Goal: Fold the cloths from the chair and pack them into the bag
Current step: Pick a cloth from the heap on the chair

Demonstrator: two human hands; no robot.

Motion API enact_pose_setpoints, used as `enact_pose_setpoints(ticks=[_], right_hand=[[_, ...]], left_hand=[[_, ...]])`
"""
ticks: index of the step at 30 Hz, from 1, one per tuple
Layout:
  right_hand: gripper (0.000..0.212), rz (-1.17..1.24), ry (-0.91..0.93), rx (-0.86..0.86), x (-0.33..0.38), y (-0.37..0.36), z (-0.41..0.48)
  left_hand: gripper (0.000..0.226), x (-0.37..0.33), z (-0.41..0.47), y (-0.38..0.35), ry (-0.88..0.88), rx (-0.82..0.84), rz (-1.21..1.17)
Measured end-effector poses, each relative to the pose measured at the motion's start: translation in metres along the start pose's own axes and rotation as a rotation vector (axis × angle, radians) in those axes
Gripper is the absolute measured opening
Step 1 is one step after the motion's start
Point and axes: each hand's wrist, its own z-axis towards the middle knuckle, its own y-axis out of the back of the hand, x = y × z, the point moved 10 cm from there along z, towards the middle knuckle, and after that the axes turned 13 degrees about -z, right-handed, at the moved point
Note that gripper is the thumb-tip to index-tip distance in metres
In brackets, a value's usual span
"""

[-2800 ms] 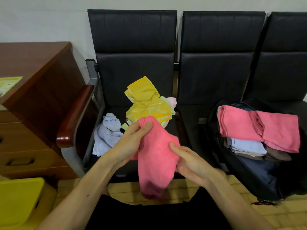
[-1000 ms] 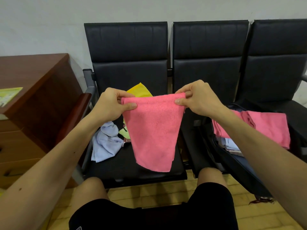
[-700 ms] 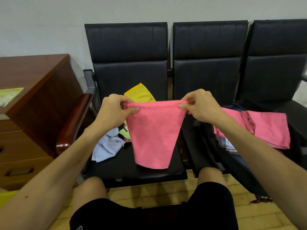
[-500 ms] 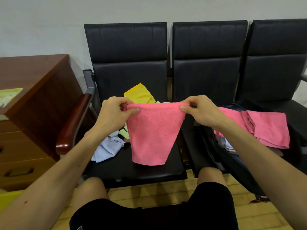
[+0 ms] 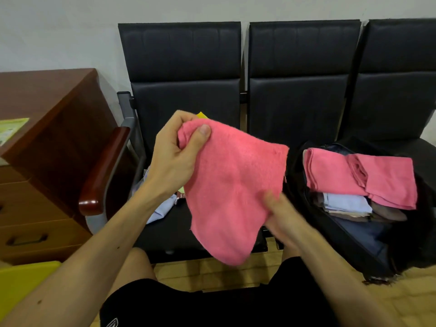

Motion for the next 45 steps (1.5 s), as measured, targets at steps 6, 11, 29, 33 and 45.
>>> enact_pose_setpoints(ticks=[6,11,29,33,45], right_hand=[[0.026,-0.054,-0.179,0.078,-0.055,-0.031,-0.023],[0.031,0.153,-0.248,0.058,-0.045,-0.034,-0.026],[0.052,0.519,-0.326,-0.020,-0.027,-0.027,-0.021],[0.058,0.548,-0.319,-0.054,-0.027,-0.018,-0.019],[0.036,-0.070,-0.316,-0.140,-0.049,0.027,-0.014]], left_hand=[[0.010,0.016,0.004,0.006,0.047,-0.090,0.072],[0.021,0.063,-0.007,0.037,0.237,-0.262,0.110],[0.076,0.155,-0.154,-0.054,1.191,-0.295,-1.069],[0.079,0.151,-0.167,-0.069,1.279,-0.163,-1.142],[0.034,0.161,-0.154,-0.039,1.148,0.041,-0.639]])
